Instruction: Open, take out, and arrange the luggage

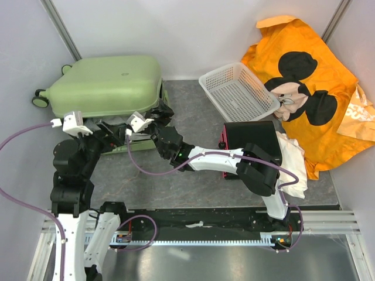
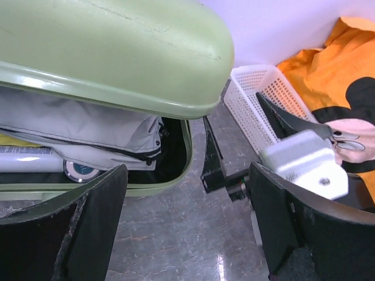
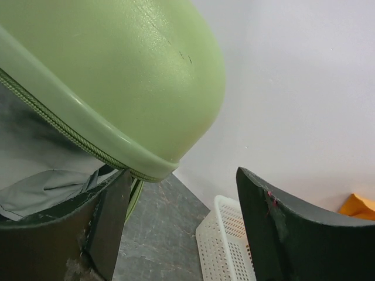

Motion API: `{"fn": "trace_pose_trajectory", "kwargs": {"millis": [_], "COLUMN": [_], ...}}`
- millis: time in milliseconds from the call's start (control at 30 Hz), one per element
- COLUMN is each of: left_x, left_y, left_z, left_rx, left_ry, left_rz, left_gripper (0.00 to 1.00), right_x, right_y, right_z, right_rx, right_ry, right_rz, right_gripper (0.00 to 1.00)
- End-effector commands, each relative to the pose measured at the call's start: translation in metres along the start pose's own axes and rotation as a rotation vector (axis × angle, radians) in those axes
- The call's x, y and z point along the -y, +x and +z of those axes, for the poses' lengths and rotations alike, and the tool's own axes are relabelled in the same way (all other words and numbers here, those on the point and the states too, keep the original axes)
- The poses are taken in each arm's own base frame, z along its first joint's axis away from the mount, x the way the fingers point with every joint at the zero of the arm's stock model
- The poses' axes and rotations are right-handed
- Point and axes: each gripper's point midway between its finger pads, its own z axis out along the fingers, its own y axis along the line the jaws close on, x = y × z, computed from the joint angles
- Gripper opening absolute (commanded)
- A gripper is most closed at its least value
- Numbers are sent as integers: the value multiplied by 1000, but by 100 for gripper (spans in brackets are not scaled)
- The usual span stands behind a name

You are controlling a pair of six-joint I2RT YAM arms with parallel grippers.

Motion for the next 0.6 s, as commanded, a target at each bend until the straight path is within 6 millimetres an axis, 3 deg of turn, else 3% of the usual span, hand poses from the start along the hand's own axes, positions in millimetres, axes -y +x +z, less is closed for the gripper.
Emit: {"fn": "trace_pose_trajectory", "kwargs": {"millis": [0,100,200,300,567], "left_x": [4,2,-12,-27,-19], "left_y": [33,30,54,64,38], "left_z": [-23,-26,-18,-13,-27], "left_rx": [-121,-117,-184,-183,-20], "left_ry": [38,29,-15,-68,-45], "left_rz": [-3,13,7,0,-49], "left_gripper": [93,93,93,91,90], "right_x": [106,110,119,125,137], "right_y": [-45,-42,-41,-37,-28], "right_z": [28,31,33,36,43], "right_rx": [128,118,113,105,89], "right_ry": [253,255,259,258,266], "right_rz": [228,235,263,270,293], "right_gripper": [80,80,80,80,81]}}
